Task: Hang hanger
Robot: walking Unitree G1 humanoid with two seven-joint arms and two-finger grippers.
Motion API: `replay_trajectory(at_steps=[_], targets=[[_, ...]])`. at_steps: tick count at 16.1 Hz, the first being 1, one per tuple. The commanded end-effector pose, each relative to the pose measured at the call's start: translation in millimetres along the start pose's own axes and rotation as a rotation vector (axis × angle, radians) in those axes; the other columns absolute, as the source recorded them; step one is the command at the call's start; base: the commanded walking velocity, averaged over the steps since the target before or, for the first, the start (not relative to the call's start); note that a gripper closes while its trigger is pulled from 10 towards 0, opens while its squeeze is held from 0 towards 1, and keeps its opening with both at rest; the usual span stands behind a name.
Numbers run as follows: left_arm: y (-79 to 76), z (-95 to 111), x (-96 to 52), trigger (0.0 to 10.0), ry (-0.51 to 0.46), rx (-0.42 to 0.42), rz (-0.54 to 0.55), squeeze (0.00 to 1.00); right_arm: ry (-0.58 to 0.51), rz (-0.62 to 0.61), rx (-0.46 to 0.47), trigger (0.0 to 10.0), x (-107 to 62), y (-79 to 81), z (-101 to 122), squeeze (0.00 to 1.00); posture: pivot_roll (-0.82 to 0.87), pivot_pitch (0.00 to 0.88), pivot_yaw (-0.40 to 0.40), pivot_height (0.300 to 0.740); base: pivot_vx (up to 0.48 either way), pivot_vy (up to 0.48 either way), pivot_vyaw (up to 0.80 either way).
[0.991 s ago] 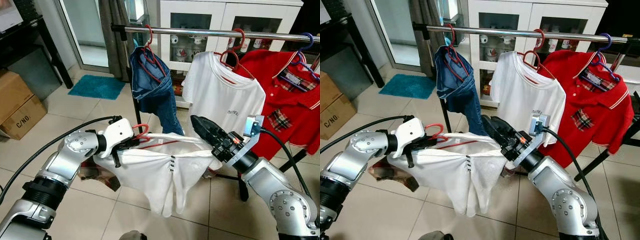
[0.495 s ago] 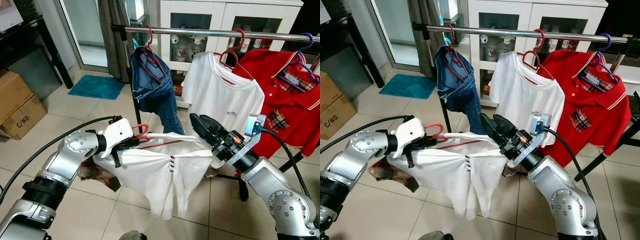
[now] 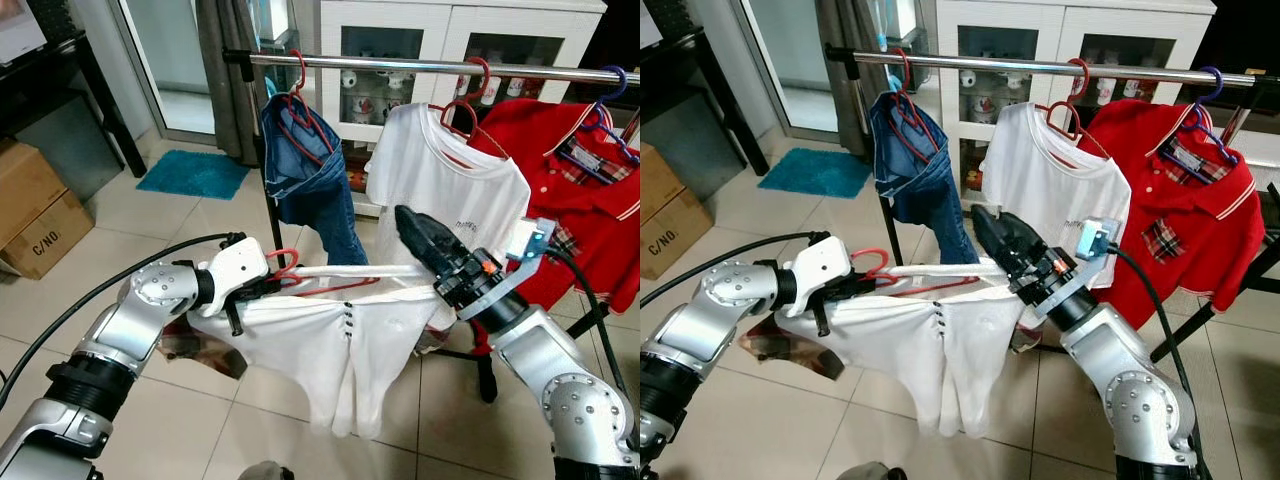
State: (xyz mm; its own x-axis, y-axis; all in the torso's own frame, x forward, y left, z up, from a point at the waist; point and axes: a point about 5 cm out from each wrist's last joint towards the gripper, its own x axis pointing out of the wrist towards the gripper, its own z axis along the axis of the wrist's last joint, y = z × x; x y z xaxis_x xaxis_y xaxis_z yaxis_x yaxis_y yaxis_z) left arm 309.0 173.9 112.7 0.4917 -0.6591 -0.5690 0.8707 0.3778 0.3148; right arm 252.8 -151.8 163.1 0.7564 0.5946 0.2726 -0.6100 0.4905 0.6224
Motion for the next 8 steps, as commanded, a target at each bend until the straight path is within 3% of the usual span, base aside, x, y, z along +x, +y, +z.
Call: replay_trajectory(at_steps=[1,3,5,8], targets=[[3.8,-12,-6.0,0.0,0.071,-0.011,0.024,0.00,-0.050,0.021,-0.028,10.0,-1.2,3.2,15,1.00,-0.08,0.000,0.070,0.740,0.000,0.000,0.00],[4.6,-18,-7.0,0.0,0.097,-0.021,0.043,0.00,-0.009,0.125,0.019,10.0,-4.4,12.6,17,1.00,-0.08,0.000,0.070,0.740,0.000,0.000,0.00],[7.2,-26,-8.7,0.0,0.140,-0.024,0.073,0.00,0.101,0.253,0.042,10.0,-15.8,24.6,13,1.00,-0.08,0.000,0.068,0.740,0.000,0.000,0.00],[4.1,-39,-9.1,0.0,0.186,-0.044,0.077,0.00,0.076,0.206,0.011,10.0,-18.8,20.8,22,1.00,-0.08,0.000,0.070,0.740,0.000,0.000,0.00]])
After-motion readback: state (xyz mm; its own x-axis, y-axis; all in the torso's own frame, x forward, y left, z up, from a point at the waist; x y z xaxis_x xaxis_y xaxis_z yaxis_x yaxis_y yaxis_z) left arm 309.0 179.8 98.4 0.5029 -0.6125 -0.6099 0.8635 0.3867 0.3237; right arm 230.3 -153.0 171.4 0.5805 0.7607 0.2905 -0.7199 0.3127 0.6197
